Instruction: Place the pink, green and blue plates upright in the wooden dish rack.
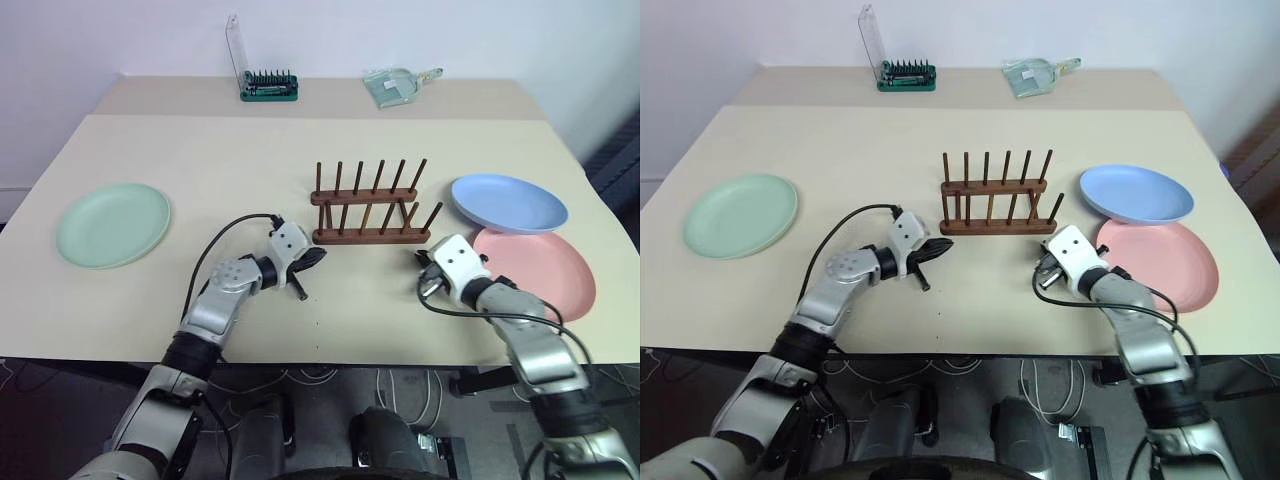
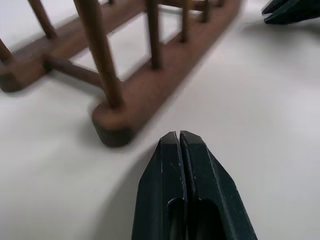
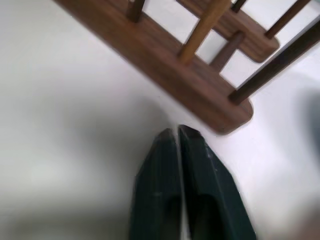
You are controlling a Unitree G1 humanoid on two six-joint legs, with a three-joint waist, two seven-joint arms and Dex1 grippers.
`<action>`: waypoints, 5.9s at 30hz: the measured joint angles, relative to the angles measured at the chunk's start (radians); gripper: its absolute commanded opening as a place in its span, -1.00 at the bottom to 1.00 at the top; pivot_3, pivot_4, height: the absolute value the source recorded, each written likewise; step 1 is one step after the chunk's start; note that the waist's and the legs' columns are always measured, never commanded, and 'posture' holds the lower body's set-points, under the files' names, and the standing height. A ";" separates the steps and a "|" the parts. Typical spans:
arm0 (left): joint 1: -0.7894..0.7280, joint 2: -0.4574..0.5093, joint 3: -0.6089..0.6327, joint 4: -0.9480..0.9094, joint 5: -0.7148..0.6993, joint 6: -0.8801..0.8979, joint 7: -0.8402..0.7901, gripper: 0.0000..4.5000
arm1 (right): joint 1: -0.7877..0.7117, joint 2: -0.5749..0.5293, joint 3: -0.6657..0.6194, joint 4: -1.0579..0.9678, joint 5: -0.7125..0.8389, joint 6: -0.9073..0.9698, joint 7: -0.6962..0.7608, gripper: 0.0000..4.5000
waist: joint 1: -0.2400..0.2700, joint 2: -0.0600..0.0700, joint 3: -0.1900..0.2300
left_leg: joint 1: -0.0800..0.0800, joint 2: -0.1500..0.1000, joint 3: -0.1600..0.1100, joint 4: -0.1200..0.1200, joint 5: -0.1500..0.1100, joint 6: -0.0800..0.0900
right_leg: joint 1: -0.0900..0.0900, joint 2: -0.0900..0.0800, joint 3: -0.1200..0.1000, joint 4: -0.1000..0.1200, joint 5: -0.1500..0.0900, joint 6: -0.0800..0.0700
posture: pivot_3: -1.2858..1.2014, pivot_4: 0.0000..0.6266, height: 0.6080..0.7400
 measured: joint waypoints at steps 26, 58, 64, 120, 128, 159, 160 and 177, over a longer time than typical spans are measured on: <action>-0.019 0.005 -0.059 -0.126 -0.118 0.075 -0.273 -1.00 | 0.253 -0.142 -0.236 -0.159 0.096 0.351 0.009 -0.81 | 0.003 0.000 0.000 | 0.000 -0.001 -0.001 0.000 -0.004 0.007 | 0.001 -0.001 0.000 -0.001 0.000 0.000 | 0.03 -0.52 0.88; -0.049 -0.056 -0.056 -0.036 -0.115 0.038 -0.265 -1.00 | -0.263 -0.189 -0.488 -0.393 0.576 0.345 0.001 -0.99 | -0.001 -0.001 0.002 | -0.001 -0.001 -0.001 -0.001 -0.004 0.007 | 0.000 -0.002 0.000 -0.002 0.000 0.000 | 0.03 -0.52 0.88; -0.047 -0.060 -0.051 -0.055 -0.116 0.045 -0.237 -1.00 | -0.542 0.041 -0.358 -0.251 0.786 0.347 -0.093 -0.99 | 0.001 -0.001 0.002 | -0.002 -0.001 -0.001 -0.001 -0.004 0.006 | -0.001 -0.001 0.000 -0.001 0.000 0.000 | 0.03 -0.52 0.88; -0.008 -0.011 0.105 -0.142 -0.138 0.079 -0.048 -0.61 | -0.382 -0.166 -0.377 0.101 0.614 0.112 -0.048 0.47 | -0.001 0.002 0.004 | -0.002 -0.001 0.001 -0.002 -0.004 0.007 | -0.002 -0.002 0.000 -0.001 0.000 0.000 | 0.03 -0.52 0.88; -0.190 0.047 0.426 -0.246 -0.153 0.260 0.387 0.98 | -0.339 -0.282 -0.120 -0.220 0.575 0.155 0.122 0.47 | -0.001 -0.004 0.008 | -0.001 0.000 0.000 -0.002 -0.004 0.007 | -0.002 -0.001 0.000 -0.001 0.000 0.000 | 0.03 -0.52 0.88; -0.218 0.035 1.021 -0.126 -0.009 0.864 1.145 -0.73 | -0.333 -0.080 0.208 -0.191 0.310 0.102 0.191 0.47 | 0.002 -0.025 0.018 | -0.002 -0.002 -0.001 -0.002 0.001 -0.003 | -0.003 -0.003 -0.002 0.000 0.000 0.000 | 0.03 -0.52 0.88; -0.219 0.034 1.021 -0.126 -0.013 0.854 1.145 -0.94 | -0.331 -0.080 0.205 -0.192 0.308 0.102 0.191 0.47 | 0.002 -0.025 0.018 | -0.002 -0.002 0.000 -0.002 0.001 -0.003 | -0.003 -0.003 -0.002 0.000 0.000 0.000 | 0.03 -0.52 0.88; -0.403 -0.110 0.620 -0.384 -0.196 0.465 0.830 -0.98 | -0.574 -0.046 0.315 -0.045 -0.090 -0.109 0.061 0.47 | 0.000 -0.027 0.020 | -0.001 -0.002 0.001 -0.002 0.001 -0.003 | -0.003 -0.002 -0.002 0.000 0.000 0.000 | 0.03 -0.52 0.88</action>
